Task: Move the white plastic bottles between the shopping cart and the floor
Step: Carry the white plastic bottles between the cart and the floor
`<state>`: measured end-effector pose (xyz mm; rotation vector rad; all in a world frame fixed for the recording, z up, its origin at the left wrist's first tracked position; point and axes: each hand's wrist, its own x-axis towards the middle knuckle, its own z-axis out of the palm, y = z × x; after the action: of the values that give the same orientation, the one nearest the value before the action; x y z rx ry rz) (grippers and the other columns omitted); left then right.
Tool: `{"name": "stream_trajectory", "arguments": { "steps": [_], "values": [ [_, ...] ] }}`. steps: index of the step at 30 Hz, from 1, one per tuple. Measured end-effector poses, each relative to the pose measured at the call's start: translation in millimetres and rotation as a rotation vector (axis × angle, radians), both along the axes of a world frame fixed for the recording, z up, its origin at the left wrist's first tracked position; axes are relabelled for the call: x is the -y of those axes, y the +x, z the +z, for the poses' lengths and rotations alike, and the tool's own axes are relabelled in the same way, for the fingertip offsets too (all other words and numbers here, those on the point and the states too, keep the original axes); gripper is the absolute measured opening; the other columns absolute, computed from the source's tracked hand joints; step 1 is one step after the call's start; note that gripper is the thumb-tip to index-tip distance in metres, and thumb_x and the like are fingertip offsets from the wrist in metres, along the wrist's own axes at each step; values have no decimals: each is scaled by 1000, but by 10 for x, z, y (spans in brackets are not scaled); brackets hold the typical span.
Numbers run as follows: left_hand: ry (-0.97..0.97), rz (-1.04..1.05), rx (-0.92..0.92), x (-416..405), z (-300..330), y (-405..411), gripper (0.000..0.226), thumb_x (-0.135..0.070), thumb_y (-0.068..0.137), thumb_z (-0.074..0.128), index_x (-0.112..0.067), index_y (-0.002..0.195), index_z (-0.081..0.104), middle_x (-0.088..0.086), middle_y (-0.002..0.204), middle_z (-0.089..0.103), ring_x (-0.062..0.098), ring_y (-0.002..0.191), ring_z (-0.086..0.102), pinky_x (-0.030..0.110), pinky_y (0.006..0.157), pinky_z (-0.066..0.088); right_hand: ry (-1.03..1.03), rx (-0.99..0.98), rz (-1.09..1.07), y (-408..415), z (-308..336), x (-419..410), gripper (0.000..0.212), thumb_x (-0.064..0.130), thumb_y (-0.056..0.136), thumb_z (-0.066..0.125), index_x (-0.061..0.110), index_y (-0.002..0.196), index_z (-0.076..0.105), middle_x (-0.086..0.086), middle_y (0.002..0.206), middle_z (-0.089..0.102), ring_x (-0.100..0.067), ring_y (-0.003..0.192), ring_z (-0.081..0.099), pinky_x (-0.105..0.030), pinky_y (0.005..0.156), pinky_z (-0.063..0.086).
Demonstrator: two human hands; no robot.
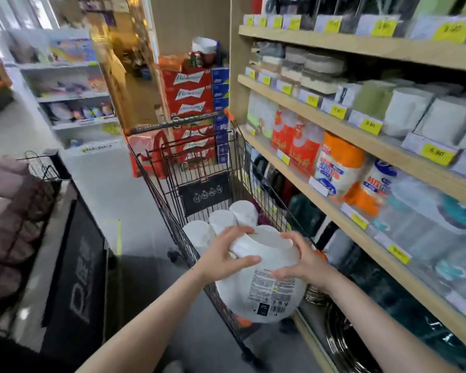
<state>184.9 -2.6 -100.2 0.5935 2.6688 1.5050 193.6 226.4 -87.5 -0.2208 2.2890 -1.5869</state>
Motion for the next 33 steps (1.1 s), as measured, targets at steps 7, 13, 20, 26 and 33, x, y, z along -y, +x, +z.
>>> {"name": "stream_trajectory", "arguments": {
  "steps": [7, 13, 20, 26, 33],
  "values": [
    [-195, -257, 191, 653, -209, -1386, 82, -44, 61, 86, -39, 130, 42, -14, 123, 49, 12, 120, 47, 29, 106, 37, 122, -52, -229, -815, -500, 697, 90, 38, 45, 89, 33, 117, 35, 18, 118, 39, -1, 105, 43, -9, 74, 36],
    [-345, -534, 190, 961, -511, -2241, 92, -33, 62, 88, -25, 139, 39, -18, 127, 41, -2, 117, 34, -2, 90, 19, 190, 20, -442, -1129, -945, 1246, 95, 50, 40, 83, 36, 119, 32, 7, 126, 36, -13, 116, 39, -25, 89, 36],
    [-222, -656, 291, 958, -1030, -2728, 89, -30, 55, 92, -44, 125, 40, -25, 127, 43, -13, 115, 36, -3, 92, 24, 192, 138, -480, -1394, -1340, 1399, 104, 43, 46, 87, 49, 130, 28, 12, 134, 28, -9, 124, 32, -29, 104, 33],
    [-540, -539, 222, 1437, -1348, -2964, 88, -72, 66, 65, -32, 140, 39, -8, 141, 44, 12, 129, 39, 27, 105, 34, 258, 119, -528, -1556, -1700, 1646, 92, 31, 49, 88, 47, 123, 36, 7, 127, 32, -9, 115, 33, -7, 83, 32],
    [-731, -430, -430, 2045, -1668, -2847, 38, -48, 90, 42, -20, 94, 67, -3, 85, 67, 22, 75, 62, 34, 72, 47, 278, 63, -656, -1697, -2076, 2021, 90, 22, 50, 90, 36, 122, 39, 7, 122, 37, -9, 112, 33, -23, 86, 31]
  ]
}}
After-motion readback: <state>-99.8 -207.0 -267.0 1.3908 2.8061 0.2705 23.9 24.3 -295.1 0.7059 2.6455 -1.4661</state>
